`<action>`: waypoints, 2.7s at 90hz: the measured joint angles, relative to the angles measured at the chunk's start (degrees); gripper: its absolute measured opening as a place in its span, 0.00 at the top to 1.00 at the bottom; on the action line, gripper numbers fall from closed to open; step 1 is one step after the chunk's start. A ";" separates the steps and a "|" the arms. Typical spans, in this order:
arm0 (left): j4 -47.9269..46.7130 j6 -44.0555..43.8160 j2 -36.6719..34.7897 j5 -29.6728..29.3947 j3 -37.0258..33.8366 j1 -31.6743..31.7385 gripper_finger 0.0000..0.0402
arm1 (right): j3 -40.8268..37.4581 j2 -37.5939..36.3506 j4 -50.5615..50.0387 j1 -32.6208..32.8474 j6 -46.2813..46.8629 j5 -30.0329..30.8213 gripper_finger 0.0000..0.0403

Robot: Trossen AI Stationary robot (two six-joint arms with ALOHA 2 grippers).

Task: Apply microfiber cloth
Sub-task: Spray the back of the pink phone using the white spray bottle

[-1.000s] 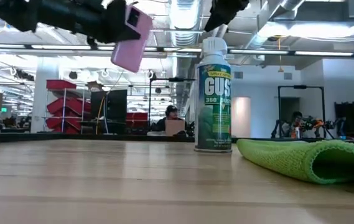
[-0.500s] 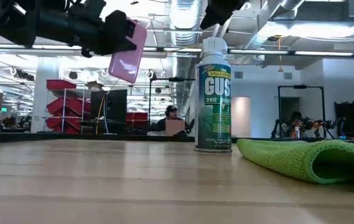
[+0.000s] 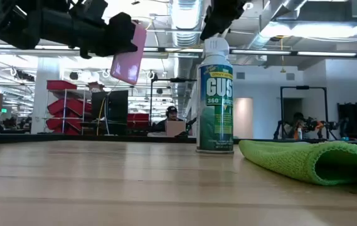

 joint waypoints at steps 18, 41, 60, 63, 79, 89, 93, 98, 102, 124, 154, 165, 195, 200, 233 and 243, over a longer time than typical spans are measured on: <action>0.67 0.40 -0.04 -0.12 0.02 -0.66 1.00 | 0.00 0.00 0.51 -0.01 -0.57 0.01 1.00; 0.60 0.05 -0.04 -0.22 0.02 -0.72 1.00 | 0.02 1.15 0.53 -0.39 -0.57 -0.01 1.00; 0.30 -0.03 -0.04 -0.22 0.02 -0.74 1.00 | 0.11 1.77 0.46 -0.36 -0.82 -0.04 1.00; 0.28 -0.03 -0.04 -0.24 0.02 -0.75 1.00 | 0.11 1.77 0.50 -0.36 -0.82 -0.10 1.00; 0.26 -0.03 -0.04 -0.22 0.02 -0.77 1.00 | 0.11 1.77 0.26 -0.39 -0.61 -1.08 1.00; 0.30 -0.21 -0.04 -0.22 0.02 -0.77 1.00 | 0.11 1.77 0.33 -0.39 -0.57 -1.18 1.00; -0.14 -0.61 -0.04 -0.22 0.02 -0.77 1.00 | 0.11 1.77 0.31 -0.39 -0.56 -1.24 1.00; -0.91 -1.61 -0.04 -0.22 0.02 -0.77 1.00 | 0.11 1.77 0.29 -0.39 -0.55 -1.24 1.00; -1.75 -2.61 -0.04 -0.20 0.02 -0.77 1.00 | 0.11 1.77 0.27 -0.39 -0.55 -1.26 1.00; -3.53 -4.75 0.00 -0.21 0.02 -1.23 1.00 | 0.11 1.79 0.16 -0.36 -0.36 -1.28 1.00; -3.10 -4.58 0.00 -0.22 0.02 -1.42 1.00 | 0.09 1.84 -0.10 -0.36 0.12 -1.33 1.00; -3.10 -4.57 0.00 -0.22 0.02 -1.42 1.00 | 0.09 1.84 -0.46 -0.36 0.28 -1.39 1.00; -3.05 -4.14 0.00 -0.25 0.02 -1.42 1.00 | 0.02 1.84 -0.96 -0.25 0.97 -1.46 1.00; -3.05 -4.14 0.00 -0.22 0.02 -1.42 1.00 | 0.02 1.84 -1.13 -0.25 1.02 -1.48 1.00; -3.05 -4.12 0.00 -0.22 0.02 -1.42 1.00 | 0.03 2.25 -1.75 -0.23 1.59 -1.52 1.00; -3.05 -4.12 0.00 -0.27 0.02 -1.42 1.00 | 0.14 3.83 -2.18 -0.24 1.59 -1.71 1.00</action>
